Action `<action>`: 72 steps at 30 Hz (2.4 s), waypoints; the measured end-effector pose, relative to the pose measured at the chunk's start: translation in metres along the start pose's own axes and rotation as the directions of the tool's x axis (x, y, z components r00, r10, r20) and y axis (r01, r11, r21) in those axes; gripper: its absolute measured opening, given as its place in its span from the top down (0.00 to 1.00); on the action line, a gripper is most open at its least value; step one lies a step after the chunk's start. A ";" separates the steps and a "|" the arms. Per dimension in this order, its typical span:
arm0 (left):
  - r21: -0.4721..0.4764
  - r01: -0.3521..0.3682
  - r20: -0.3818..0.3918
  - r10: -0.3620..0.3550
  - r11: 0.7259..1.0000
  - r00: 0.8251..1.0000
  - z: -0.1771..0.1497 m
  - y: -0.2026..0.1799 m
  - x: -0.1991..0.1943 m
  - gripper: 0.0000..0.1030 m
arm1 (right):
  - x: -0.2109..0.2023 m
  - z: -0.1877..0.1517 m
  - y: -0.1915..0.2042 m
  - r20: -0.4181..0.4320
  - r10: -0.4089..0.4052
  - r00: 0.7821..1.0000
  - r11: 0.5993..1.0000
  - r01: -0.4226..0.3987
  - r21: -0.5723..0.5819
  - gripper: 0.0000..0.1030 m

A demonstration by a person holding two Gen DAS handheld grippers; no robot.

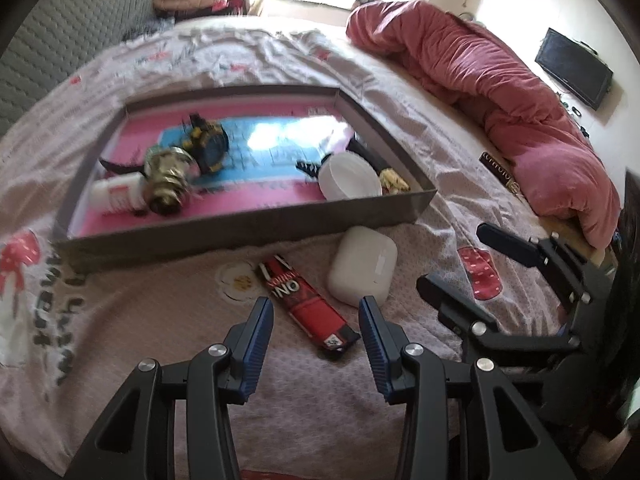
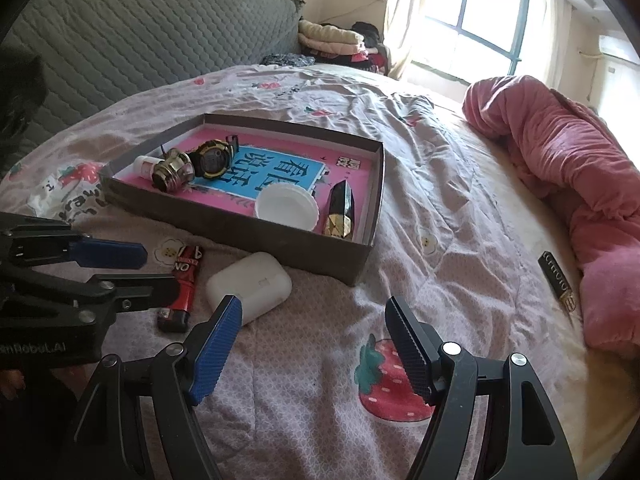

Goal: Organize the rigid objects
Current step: 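Withdraw both open tools toward the red lighter and white earbud case, then grasp the red ONO lighter with the left tool while the right tool grasps the white earbud case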

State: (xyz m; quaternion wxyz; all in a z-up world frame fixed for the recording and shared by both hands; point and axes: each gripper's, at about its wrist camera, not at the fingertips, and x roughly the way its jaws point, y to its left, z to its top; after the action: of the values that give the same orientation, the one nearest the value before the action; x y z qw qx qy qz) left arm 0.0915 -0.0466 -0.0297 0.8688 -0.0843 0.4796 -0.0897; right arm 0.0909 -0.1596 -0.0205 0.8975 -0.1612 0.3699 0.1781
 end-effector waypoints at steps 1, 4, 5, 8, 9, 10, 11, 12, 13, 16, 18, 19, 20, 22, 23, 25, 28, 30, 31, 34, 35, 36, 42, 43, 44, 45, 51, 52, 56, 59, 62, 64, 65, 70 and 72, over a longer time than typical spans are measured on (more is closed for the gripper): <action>-0.011 0.009 -0.013 -0.009 1.000 1.000 0.001 -0.001 0.003 0.57 | 0.005 -0.001 -0.001 -0.027 0.001 1.000 1.000 -0.001 0.004 0.27; -0.022 0.009 -0.049 -0.010 1.000 0.999 0.001 -0.004 0.011 0.57 | 0.004 0.000 -0.002 -0.021 -0.001 1.000 1.000 0.001 -0.009 0.27; -0.019 -0.006 -0.060 0.004 1.000 0.998 0.000 -0.005 0.013 0.57 | 0.004 0.000 -0.002 -0.017 0.006 1.000 1.000 -0.007 -0.009 0.27; -0.039 -0.050 -0.084 0.046 0.998 0.995 0.001 -0.002 0.022 0.57 | 0.005 0.001 0.002 -0.024 0.028 0.999 0.999 -0.029 -0.026 0.27; -0.048 -0.068 -0.098 0.063 0.996 0.993 0.000 0.000 0.024 0.57 | 0.006 0.002 0.005 -0.017 0.031 0.999 0.998 -0.032 -0.046 0.27; -0.059 -0.070 -0.109 0.064 0.996 0.992 0.000 0.002 0.026 0.57 | 0.006 0.002 0.009 -0.015 0.036 0.999 0.997 -0.037 -0.065 0.27; -0.064 -0.079 -0.112 0.071 0.995 0.991 0.000 0.004 0.027 0.57 | 0.008 0.002 0.013 -0.016 0.043 0.999 0.995 -0.044 -0.085 0.27; -0.063 -0.087 -0.115 0.080 0.994 0.990 -0.001 0.005 0.026 0.57 | 0.009 0.003 0.018 -0.016 0.046 0.999 0.994 -0.047 -0.103 0.27; -0.062 -0.093 -0.116 0.085 0.994 0.990 0.000 0.006 0.026 0.57 | 0.010 0.003 0.023 -0.011 0.047 0.999 0.990 -0.048 -0.131 0.27; -0.057 -0.126 -0.119 0.118 0.990 0.986 0.000 0.010 0.023 0.57 | 0.013 0.004 0.032 -0.013 0.060 0.998 0.982 -0.061 -0.178 0.27; -0.053 -0.138 -0.120 0.130 0.989 0.984 -0.001 0.015 0.021 0.55 | 0.016 0.005 0.037 -0.011 0.061 0.998 0.978 -0.062 -0.198 0.27; -0.056 -0.136 -0.122 0.128 0.989 0.984 -0.001 0.018 0.021 0.55 | 0.019 0.007 0.038 -0.012 0.065 0.998 0.977 -0.066 -0.201 0.27; -0.060 -0.126 -0.122 0.118 0.990 0.986 -0.002 0.021 0.020 0.55 | 0.021 0.008 0.039 -0.013 0.067 0.998 0.978 -0.069 -0.199 0.27; -0.062 -0.117 -0.119 0.109 0.991 0.987 -0.002 0.025 0.017 0.55 | 0.026 0.011 0.038 -0.019 0.070 0.997 0.979 -0.072 -0.190 0.27; -0.062 -0.112 -0.118 0.104 0.992 0.988 -0.002 0.026 0.017 0.55 | 0.028 0.012 0.038 -0.022 0.069 0.997 0.980 -0.072 -0.186 0.27; -0.071 -0.095 -0.116 0.087 0.993 0.989 -0.002 0.031 0.017 0.55 | 0.034 0.016 0.037 -0.028 0.077 0.997 0.982 -0.081 -0.173 0.27; -0.073 -0.081 -0.113 0.073 0.994 0.991 -0.003 0.033 0.017 0.55 | 0.043 0.019 0.038 -0.037 0.098 0.994 0.981 -0.103 -0.164 0.25; -0.074 -0.093 -0.098 0.085 0.993 0.992 -0.002 0.033 0.018 0.55 | 0.050 0.021 0.040 -0.048 0.104 0.993 0.979 -0.111 -0.173 0.25; -0.074 -0.097 -0.095 0.090 0.993 0.991 -0.001 0.033 0.019 0.55 | 0.052 0.020 0.041 -0.053 0.099 0.994 0.978 -0.107 -0.180 0.25; -0.090 -0.092 -0.094 0.084 0.992 0.992 0.004 0.037 0.023 0.55 | 0.061 0.021 0.044 -0.061 0.097 0.993 0.976 -0.107 -0.191 0.25; -0.091 -0.092 -0.094 0.084 0.992 0.992 0.005 0.038 0.025 0.55 | 0.061 0.021 0.043 -0.059 0.098 0.993 0.976 -0.108 -0.189 0.25; -0.092 -0.094 -0.091 0.086 0.991 0.992 0.007 0.039 0.026 0.55 | 0.062 0.021 0.044 -0.059 0.101 0.993 0.976 -0.110 -0.187 0.24; -0.084 -0.135 -0.091 0.127 0.987 0.988 0.014 0.037 0.035 0.55 | 0.071 0.019 0.036 -0.086 0.148 0.985 0.980 -0.157 -0.120 0.25; -0.077 -0.143 -0.091 0.136 0.987 0.987 0.015 0.036 0.037 0.55 | 0.072 0.020 0.034 -0.092 0.155 0.984 0.981 -0.165 -0.105 0.25; -0.072 -0.150 -0.092 0.143 0.986 0.985 0.015 0.035 0.038 0.55 | 0.072 0.020 0.034 -0.094 0.156 0.983 0.981 -0.165 -0.101 0.25; -0.070 -0.158 -0.092 0.152 0.985 0.984 0.016 0.035 0.039 0.55 | 0.073 0.019 0.034 -0.095 0.151 0.984 0.982 -0.161 -0.103 0.24; -0.037 -0.191 -0.092 0.187 0.981 0.978 0.018 0.029 0.045 0.56 | 0.071 0.019 0.040 -0.098 0.126 0.987 0.982 -0.138 -0.129 0.30; -0.030 -0.194 -0.090 0.190 0.981 0.978 0.019 0.027 0.045 0.57 | 0.070 0.019 0.041 -0.098 0.122 0.988 0.982 -0.134 -0.134 0.34; -0.017 -0.191 -0.080 0.189 0.982 0.979 0.017 0.027 0.043 0.70 | 0.067 0.020 0.042 -0.098 0.121 0.988 0.981 -0.134 -0.142 0.37; -0.006 -0.180 -0.072 0.179 0.984 0.981 0.017 0.029 0.041 0.79 | 0.065 0.022 0.040 -0.104 0.132 0.986 0.982 -0.144 -0.119 0.37; -0.029 -0.146 -0.069 0.144 0.989 0.987 0.016 0.037 0.037 0.79 | 0.062 0.023 0.036 -0.106 0.144 0.984 0.984 -0.154 -0.093 0.37; -0.044 -0.128 -0.064 0.125 0.991 0.990 0.016 0.041 0.033 0.79 | 0.059 0.024 0.035 -0.107 0.151 0.983 0.984 -0.160 -0.082 0.37; -0.052 -0.117 -0.061 0.113 0.992 0.992 0.015 0.044 0.031 0.79 | 0.058 0.025 0.035 -0.105 0.153 0.983 0.984 -0.161 -0.079 0.37; -0.066 -0.094 -0.050 0.091 0.993 0.995 0.011 0.049 0.022 0.79 | 0.049 0.028 0.035 -0.094 0.177 0.980 0.981 -0.183 -0.059 0.37; -0.064 -0.093 -0.045 0.090 0.994 0.995 0.011 0.050 0.018 0.79 | 0.044 0.029 0.036 -0.084 0.177 0.981 0.981 -0.182 -0.061 0.37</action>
State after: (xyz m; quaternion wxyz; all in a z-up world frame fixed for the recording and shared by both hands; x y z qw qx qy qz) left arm 0.1139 -0.0016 -0.0507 0.8586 -0.0888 0.5037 -0.0357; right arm 0.1219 -0.1065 -0.0380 0.8566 -0.1643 0.4114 0.2645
